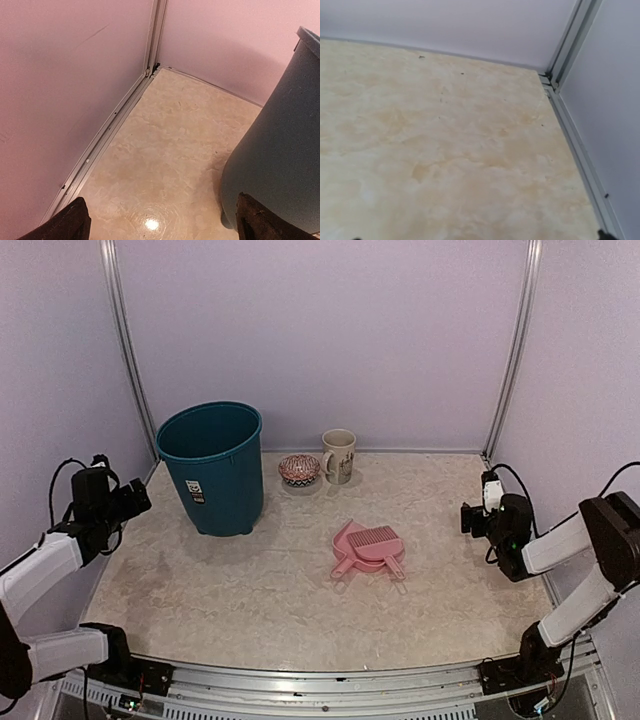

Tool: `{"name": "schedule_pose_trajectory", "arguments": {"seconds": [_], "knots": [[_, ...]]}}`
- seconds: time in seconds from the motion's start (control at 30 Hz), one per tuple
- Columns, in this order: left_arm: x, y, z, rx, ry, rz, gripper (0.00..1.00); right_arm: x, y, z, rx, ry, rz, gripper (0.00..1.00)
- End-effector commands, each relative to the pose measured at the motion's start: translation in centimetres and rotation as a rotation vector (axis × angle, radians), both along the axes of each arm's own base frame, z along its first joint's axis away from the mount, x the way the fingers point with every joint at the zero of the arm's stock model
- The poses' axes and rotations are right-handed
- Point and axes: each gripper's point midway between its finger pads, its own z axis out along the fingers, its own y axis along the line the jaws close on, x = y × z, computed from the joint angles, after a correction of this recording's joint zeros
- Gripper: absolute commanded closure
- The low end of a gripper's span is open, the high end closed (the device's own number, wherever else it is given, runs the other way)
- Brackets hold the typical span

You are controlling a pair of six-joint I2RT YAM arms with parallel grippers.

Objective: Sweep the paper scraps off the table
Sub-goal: Reset both arms

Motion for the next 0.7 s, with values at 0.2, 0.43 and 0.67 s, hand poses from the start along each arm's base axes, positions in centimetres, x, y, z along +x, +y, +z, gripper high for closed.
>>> {"name": "schedule_pose_trajectory", "arguments": {"seconds": [0.2,0.43,0.67], "knots": [[2.2,-1.2,0.8,0.117,-0.104,-0.119,0.01,-1.5,-0.5,2.9,0.099,-0.229,0.191,0.0],[3.3,-1.9,0.1,0.116,-0.16,-0.163,0.01,-1.0,-0.8,2.5,0.11,-0.207,0.175,0.0],[4.4,-2.9,-0.5,0.156,-0.217,-0.232,0.01,-1.1,-0.8,2.5,0.107,-0.209,0.175,0.0]]}}
